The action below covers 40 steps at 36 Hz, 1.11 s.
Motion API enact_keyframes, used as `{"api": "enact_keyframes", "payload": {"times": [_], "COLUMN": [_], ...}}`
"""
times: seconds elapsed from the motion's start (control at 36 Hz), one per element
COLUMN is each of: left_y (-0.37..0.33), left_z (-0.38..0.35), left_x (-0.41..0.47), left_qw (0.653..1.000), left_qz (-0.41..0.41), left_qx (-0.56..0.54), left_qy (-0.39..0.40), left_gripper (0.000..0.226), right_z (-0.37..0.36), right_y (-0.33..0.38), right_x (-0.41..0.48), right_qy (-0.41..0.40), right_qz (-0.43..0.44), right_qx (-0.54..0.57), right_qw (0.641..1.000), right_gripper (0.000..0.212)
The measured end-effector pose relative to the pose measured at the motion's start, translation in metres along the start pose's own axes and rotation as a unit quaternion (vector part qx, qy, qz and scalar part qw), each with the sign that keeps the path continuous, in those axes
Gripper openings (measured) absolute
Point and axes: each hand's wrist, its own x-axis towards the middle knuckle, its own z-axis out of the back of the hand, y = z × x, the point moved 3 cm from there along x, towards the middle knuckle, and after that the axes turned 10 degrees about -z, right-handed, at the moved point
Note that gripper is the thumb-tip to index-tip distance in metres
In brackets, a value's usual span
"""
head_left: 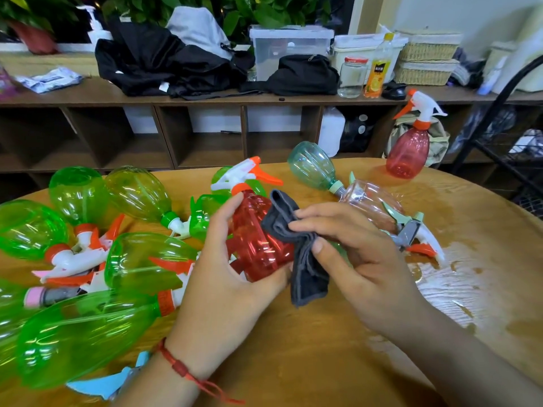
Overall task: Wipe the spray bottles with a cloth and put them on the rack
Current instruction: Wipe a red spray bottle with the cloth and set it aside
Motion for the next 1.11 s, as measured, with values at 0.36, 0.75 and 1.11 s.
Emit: {"api": "enact_keyframes", "payload": {"times": [0.36,0.75,1.11], "left_y": [-0.012,-0.004,-0.006], "left_z": [-0.01,0.007,-0.009], "left_x": [-0.013,-0.001,-0.01], "left_qw": [0.975,0.991,0.977], "left_qz": [-0.093,-0.03,-0.031], "left_qx": [0.17,0.128,0.183], "left_qy": [0.108,-0.03,0.1], "left_gripper": [0.116,0.106,0.113], "right_z": [-0.003,-0.01,-0.004], "right_y": [-0.008,0.002,-0.013], "right_x": [0.002,-0.002,0.006], "right_qy": [-0.051,-0.047,-0.055], "right_qz": [-0.126,-0.01,-0.089], "right_qx": [0.136,-0.004,0.068], "right_qw": [0.981,0.999,0.992], "right_gripper": [0.032,0.032,0.029]}}
